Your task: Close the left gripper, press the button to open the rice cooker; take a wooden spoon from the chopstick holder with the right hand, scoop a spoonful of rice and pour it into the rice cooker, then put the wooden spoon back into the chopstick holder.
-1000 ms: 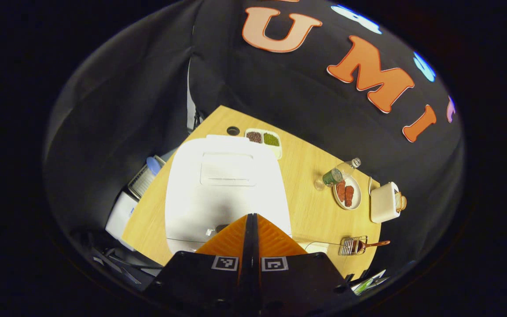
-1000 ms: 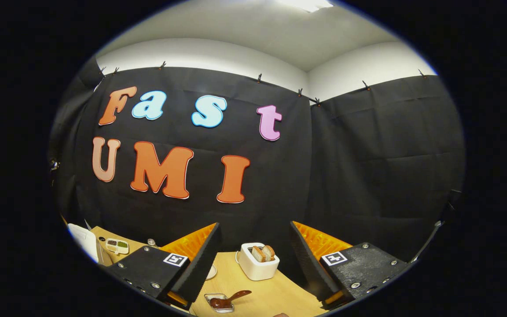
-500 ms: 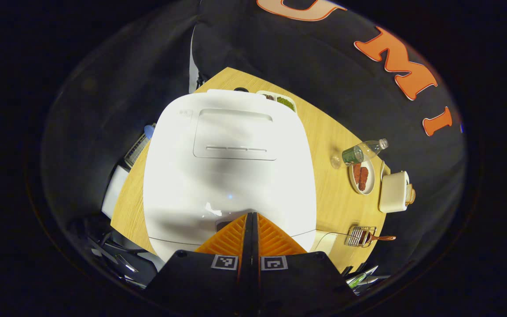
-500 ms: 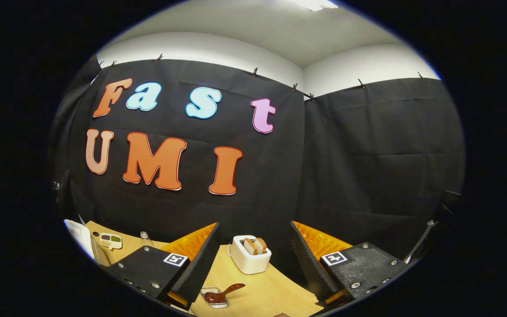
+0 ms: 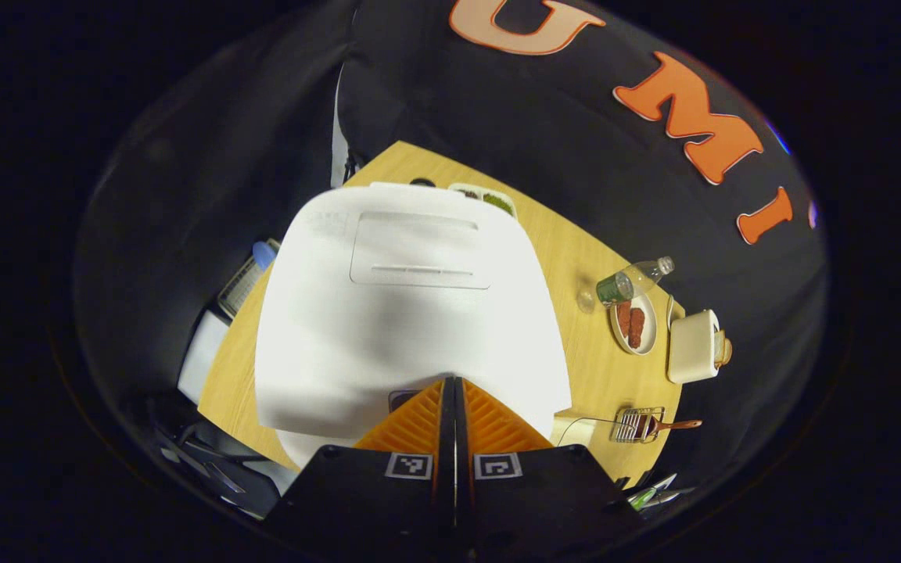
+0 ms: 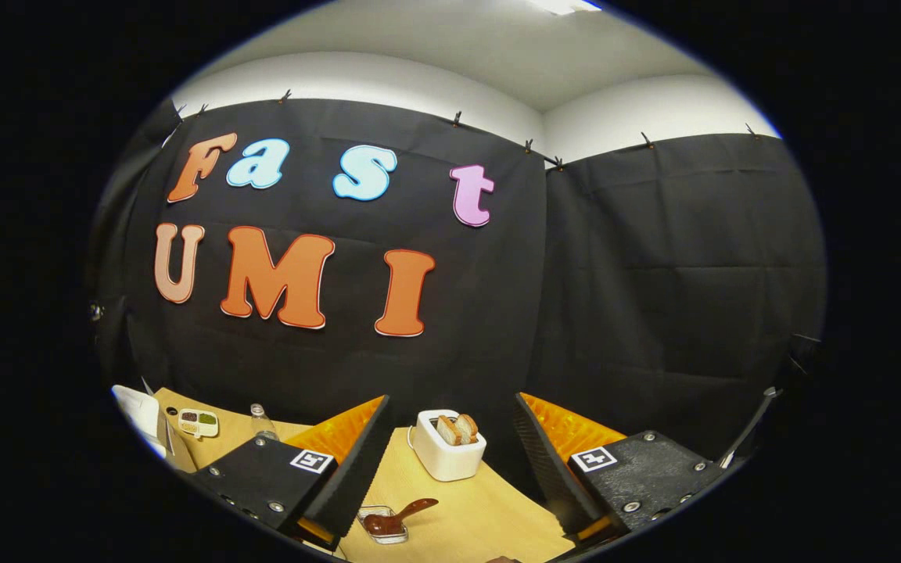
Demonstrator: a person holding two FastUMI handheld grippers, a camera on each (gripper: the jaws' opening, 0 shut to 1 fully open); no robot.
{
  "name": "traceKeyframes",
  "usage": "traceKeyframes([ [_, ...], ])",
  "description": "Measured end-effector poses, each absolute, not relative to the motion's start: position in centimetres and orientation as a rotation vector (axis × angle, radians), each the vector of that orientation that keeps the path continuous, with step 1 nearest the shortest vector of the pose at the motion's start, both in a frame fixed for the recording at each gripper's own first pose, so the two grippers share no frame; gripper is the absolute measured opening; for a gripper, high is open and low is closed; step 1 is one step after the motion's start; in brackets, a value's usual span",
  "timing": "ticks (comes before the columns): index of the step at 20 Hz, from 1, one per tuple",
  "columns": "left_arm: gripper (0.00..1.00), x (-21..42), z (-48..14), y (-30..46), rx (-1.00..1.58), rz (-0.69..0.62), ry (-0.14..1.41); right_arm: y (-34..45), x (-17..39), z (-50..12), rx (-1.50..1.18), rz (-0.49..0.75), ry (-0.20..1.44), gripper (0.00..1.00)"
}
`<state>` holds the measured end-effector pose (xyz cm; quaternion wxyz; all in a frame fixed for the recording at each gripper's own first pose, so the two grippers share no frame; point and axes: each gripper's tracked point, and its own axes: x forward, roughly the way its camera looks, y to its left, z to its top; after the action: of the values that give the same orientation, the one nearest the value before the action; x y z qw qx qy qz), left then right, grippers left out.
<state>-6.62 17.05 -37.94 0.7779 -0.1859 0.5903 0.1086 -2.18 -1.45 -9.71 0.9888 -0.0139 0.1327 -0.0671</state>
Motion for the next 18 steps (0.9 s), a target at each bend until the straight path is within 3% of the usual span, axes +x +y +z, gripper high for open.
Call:
traceKeyframes([
  [5,0.06,-1.9,-31.2,18.8,-0.193,0.221,0.978,-0.6,-1.8,-13.5,0.014,-0.106,0.351,0.95],
  [17,0.05,-0.3,-20.9,18.9,-0.066,0.289,0.615,-0.1,-2.2,-23.6,0.110,-0.025,0.589,0.95],
  [18,0.16,0.0,-19.9,18.2,-0.042,0.287,0.580,-0.1,-2.2,-24.3,0.114,-0.016,0.602,0.95],
])
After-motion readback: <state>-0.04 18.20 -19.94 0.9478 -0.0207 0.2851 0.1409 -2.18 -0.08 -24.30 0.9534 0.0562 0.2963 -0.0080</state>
